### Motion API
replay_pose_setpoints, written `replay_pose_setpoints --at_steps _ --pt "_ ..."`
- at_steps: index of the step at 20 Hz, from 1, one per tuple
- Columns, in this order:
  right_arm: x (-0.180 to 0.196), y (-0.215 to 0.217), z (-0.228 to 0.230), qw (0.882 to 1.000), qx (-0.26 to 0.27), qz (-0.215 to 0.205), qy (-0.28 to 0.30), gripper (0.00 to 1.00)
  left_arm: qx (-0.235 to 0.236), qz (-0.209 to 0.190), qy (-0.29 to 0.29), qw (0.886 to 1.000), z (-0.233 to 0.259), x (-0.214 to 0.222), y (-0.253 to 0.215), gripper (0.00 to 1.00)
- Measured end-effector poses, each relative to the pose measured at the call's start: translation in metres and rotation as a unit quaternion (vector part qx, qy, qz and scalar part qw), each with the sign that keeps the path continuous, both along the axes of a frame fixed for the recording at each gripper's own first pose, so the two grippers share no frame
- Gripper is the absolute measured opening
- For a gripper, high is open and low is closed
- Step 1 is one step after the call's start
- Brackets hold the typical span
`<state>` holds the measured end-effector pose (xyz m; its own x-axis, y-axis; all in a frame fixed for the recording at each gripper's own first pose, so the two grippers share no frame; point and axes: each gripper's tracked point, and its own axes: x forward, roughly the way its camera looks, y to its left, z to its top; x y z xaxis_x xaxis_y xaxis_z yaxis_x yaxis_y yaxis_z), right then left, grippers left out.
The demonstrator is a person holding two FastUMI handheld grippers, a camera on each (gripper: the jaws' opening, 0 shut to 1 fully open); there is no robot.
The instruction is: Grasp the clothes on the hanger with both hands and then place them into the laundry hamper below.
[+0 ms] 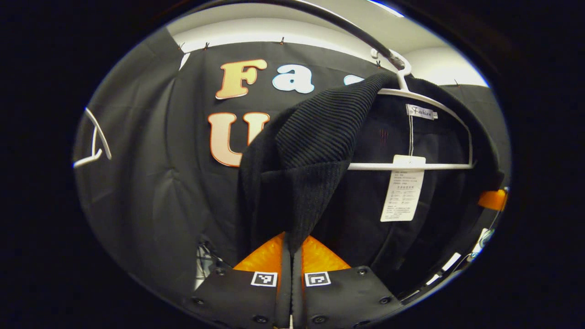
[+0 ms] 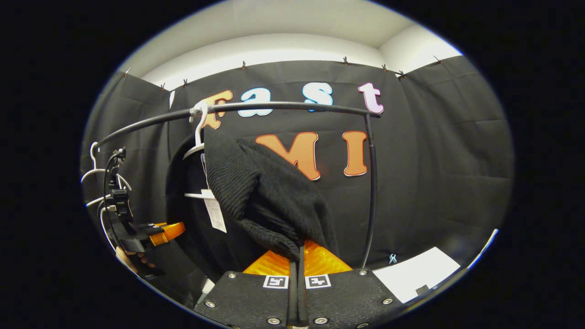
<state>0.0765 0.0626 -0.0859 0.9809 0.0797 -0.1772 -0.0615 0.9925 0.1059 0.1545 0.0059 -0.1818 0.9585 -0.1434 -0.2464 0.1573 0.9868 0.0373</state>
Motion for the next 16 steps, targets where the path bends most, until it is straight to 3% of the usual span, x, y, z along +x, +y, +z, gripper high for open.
replay_pose_setpoints --at_steps 5,6,7,8,13,14,15,16 --pt "-0.002 -0.024 0.026 1.0 -0.012 -0.014 -0.019 0.0 0.003 0.024 -0.012 1.0 0.019 0.001 0.023 0.07" --pt "-0.003 -0.03 0.03 1.0 -0.012 -0.016 -0.022 0.06 0.001 0.033 -0.017 0.999 0.025 0.002 0.031 0.07" --pt "-0.003 -0.031 0.036 1.0 -0.008 -0.016 -0.025 0.06 0.002 0.041 -0.023 0.999 0.031 0.001 0.038 0.07" --pt "-0.003 -0.033 0.041 0.999 -0.005 -0.015 -0.03 0.0 0.003 0.049 -0.03 0.998 0.039 0.002 0.047 0.1" --pt "0.003 -0.046 0.06 0.999 -0.011 -0.016 -0.044 0.0 -0.004 0.081 -0.058 0.995 0.07 0.011 0.076 0.1" --pt "0.003 -0.049 0.066 0.999 -0.011 -0.016 -0.049 0.0 0.001 0.086 -0.064 0.994 0.077 0.012 0.079 0.04" --pt "0.002 -0.053 0.072 0.998 -0.011 -0.016 -0.053 0.0 0.005 0.091 -0.069 0.993 0.083 0.015 0.08 0.1" --pt "0.002 -0.058 0.078 0.998 -0.012 -0.018 -0.057 0.0 0.008 0.095 -0.074 0.993 0.088 0.016 0.081 0.05"
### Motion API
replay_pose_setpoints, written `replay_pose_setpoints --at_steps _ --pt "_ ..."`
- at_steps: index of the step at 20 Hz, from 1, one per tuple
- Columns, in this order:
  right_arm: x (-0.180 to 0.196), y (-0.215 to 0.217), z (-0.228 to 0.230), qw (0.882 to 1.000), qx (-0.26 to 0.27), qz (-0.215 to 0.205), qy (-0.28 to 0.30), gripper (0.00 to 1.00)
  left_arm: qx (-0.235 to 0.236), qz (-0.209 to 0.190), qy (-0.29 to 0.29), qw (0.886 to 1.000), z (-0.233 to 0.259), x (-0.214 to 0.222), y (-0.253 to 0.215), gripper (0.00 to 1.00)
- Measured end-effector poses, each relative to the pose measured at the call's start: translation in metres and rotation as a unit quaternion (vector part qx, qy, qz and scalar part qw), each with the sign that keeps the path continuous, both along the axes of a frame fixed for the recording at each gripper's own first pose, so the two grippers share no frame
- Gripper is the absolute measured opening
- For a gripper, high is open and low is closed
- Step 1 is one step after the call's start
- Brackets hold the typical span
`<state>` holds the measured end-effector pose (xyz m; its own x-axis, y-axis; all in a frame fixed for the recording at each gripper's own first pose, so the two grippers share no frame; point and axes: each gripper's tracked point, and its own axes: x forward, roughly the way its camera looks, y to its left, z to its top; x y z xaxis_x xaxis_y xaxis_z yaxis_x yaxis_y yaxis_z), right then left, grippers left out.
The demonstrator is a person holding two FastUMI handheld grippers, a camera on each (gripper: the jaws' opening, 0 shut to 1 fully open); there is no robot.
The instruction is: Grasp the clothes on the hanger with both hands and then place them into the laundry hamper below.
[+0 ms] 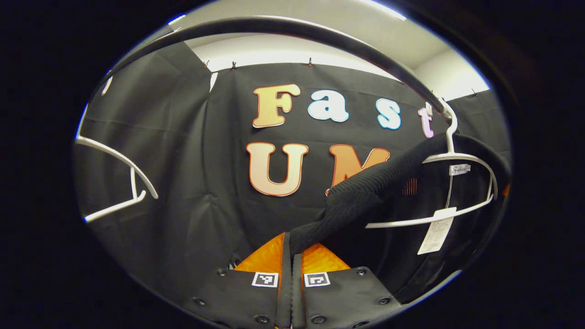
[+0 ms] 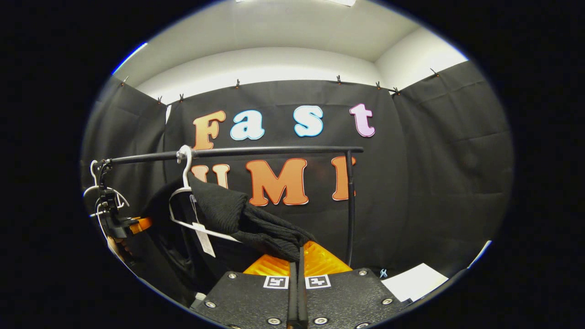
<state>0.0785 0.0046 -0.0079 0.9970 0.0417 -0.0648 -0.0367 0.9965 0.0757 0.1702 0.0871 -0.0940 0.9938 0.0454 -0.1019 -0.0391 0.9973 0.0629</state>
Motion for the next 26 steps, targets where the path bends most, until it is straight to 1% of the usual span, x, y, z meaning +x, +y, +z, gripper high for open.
replay_pose_setpoints --at_steps 1,5,9,11,12,13,14,16,17,18,22,24,26 --pt "0.001 -0.005 0.005 1.0 -0.002 -0.002 -0.004 0.0 0.003 0.004 -0.005 1.0 0.005 0.001 0.0 0.07" --pt "0.012 -0.02 0.025 1.0 -0.003 -0.002 -0.02 0.0 0.015 0.015 -0.025 0.999 0.024 0.004 0.008 0.07" --pt "0.036 -0.03 0.021 1.0 -0.001 0.005 -0.013 0.0 0.021 0.02 -0.028 0.999 0.029 0.012 0.015 0.07" --pt "0.049 -0.033 0.011 1.0 -0.001 0.013 -0.003 0.0 0.029 0.022 -0.026 0.999 0.028 0.014 0.016 0.07" --pt "0.056 -0.034 0.005 1.0 0.001 0.018 0.003 0.05 0.031 0.023 -0.027 0.999 0.029 0.015 0.016 0.07" --pt "0.063 -0.035 -0.002 1.0 0.007 0.025 0.01 0.05 0.031 0.024 -0.025 0.999 0.026 0.019 0.016 0.07" --pt "0.069 -0.034 -0.012 0.999 0.018 0.032 0.02 0.0 0.027 0.026 -0.022 0.999 0.023 0.022 0.018 0.07" --pt "0.08 -0.033 -0.038 0.997 0.045 0.045 0.043 0.0 0.017 0.026 -0.014 0.999 0.017 0.026 0.02 0.07" --pt "0.088 -0.032 -0.051 0.995 0.062 0.053 0.053 0.05 0.015 0.027 -0.011 0.999 0.014 0.026 0.021 0.07" --pt "0.093 -0.031 -0.062 0.993 0.077 0.06 0.06 0.0 0.017 0.027 -0.01 0.999 0.012 0.025 0.023 0.07" --pt "0.105 -0.03 -0.101 0.986 0.126 0.071 0.081 0.0 0.017 0.03 -0.002 0.999 0.0 0.023 0.028 0.07" --pt "0.112 -0.025 -0.12 0.983 0.141 0.075 0.092 0.0 0.014 0.039 0.007 0.999 -0.009 0.022 0.033 0.07" --pt "0.116 -0.021 -0.14 0.981 0.147 0.076 0.105 0.0 0.016 0.061 0.025 0.998 -0.027 0.019 0.044 0.07"
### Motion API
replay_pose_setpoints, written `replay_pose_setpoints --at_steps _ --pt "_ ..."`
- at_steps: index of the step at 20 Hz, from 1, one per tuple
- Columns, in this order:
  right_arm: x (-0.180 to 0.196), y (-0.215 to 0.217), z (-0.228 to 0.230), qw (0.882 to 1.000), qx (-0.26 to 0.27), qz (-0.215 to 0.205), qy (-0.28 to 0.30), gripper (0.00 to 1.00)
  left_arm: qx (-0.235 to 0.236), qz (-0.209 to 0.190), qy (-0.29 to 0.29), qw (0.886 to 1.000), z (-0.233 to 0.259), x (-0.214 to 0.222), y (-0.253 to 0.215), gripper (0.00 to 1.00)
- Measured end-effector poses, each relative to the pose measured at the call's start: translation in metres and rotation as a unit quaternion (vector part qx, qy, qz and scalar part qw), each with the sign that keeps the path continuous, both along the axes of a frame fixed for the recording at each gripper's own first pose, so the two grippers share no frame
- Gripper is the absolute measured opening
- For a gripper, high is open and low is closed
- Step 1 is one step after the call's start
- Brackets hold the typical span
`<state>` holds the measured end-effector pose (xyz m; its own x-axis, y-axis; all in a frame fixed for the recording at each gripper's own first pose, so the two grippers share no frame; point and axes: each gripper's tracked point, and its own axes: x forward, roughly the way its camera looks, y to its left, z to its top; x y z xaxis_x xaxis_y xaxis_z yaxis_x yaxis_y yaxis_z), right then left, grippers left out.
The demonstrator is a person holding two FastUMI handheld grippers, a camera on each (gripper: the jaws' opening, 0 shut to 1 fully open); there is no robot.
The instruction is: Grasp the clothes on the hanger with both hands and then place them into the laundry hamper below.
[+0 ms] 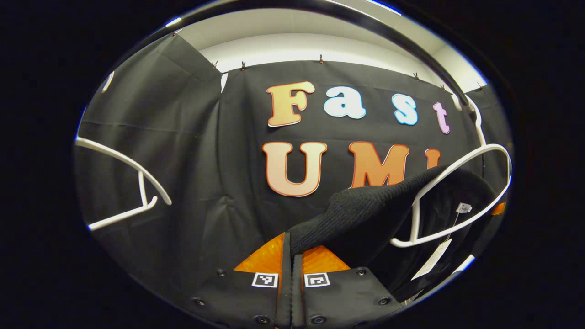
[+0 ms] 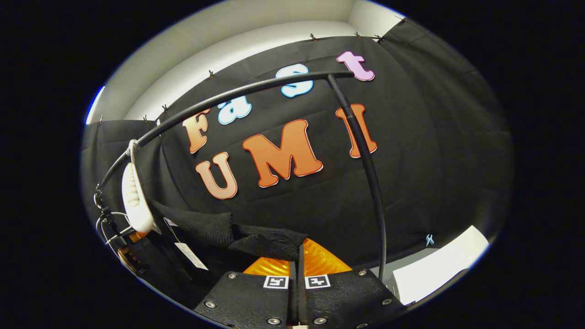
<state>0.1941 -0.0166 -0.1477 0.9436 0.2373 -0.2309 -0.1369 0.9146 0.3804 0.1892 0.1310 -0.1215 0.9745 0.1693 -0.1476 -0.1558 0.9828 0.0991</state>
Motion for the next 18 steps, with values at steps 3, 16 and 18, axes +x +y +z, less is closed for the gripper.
replay_pose_setpoints --at_steps 3,16,18 --pt "0.0 0.003 -0.039 0.999 0.003 -0.003 0.032 0.0 -0.025 0.018 0.025 0.999 -0.027 -0.011 0.017 0.07" --pt "-0.062 0.059 -0.195 0.985 -0.026 0.015 0.168 0.0 -0.036 -0.016 0.198 0.979 -0.193 -0.081 -0.022 0.07" --pt "-0.075 0.075 -0.219 0.982 -0.027 0.024 0.187 0.0 -0.041 -0.031 0.228 0.972 -0.22 -0.092 -0.04 0.07"
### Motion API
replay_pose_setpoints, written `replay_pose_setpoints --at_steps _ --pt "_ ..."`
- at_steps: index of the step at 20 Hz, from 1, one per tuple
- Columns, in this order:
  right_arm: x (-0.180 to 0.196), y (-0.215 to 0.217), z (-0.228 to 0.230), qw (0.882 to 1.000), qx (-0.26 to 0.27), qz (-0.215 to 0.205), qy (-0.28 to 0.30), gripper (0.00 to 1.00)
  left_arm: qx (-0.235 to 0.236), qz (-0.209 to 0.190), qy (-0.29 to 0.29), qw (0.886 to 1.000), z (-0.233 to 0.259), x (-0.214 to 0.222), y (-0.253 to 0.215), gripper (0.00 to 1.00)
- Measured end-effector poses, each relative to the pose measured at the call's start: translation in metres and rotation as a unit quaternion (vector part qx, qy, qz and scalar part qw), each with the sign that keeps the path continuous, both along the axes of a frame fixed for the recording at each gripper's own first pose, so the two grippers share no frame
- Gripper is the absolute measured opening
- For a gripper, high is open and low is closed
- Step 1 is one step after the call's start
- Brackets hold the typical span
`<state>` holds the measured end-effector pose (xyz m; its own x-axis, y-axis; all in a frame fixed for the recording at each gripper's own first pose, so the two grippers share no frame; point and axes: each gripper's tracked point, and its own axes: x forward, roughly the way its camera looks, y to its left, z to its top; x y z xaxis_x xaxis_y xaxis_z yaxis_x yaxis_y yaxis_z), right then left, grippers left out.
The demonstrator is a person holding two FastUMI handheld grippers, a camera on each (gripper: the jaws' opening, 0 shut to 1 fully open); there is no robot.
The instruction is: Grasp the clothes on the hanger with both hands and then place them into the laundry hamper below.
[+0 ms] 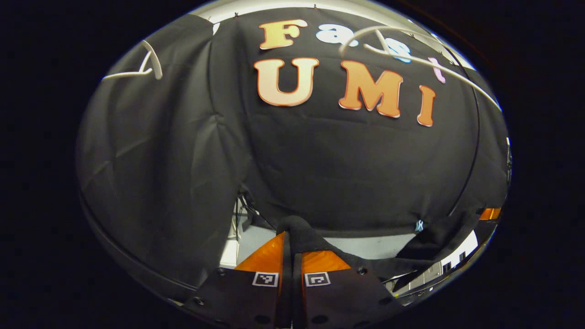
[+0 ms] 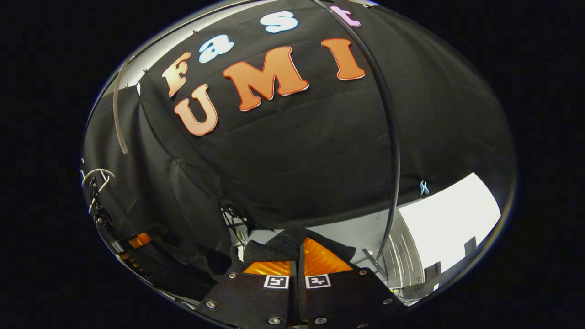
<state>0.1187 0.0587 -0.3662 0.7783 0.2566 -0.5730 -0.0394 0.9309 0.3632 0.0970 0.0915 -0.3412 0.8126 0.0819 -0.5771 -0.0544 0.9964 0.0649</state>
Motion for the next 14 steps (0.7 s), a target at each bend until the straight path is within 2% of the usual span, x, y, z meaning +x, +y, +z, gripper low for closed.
replay_pose_setpoints --at_steps 8,14 --pt "-0.036 0.067 -0.083 0.997 -0.015 0.039 0.063 0.0 -0.009 -0.061 0.1 0.993 -0.098 -0.03 -0.064 0.07" --pt "-0.054 0.09 -0.151 0.992 -0.035 0.049 0.113 0.0 -0.021 -0.077 0.174 0.982 -0.176 -0.055 -0.09 0.07"
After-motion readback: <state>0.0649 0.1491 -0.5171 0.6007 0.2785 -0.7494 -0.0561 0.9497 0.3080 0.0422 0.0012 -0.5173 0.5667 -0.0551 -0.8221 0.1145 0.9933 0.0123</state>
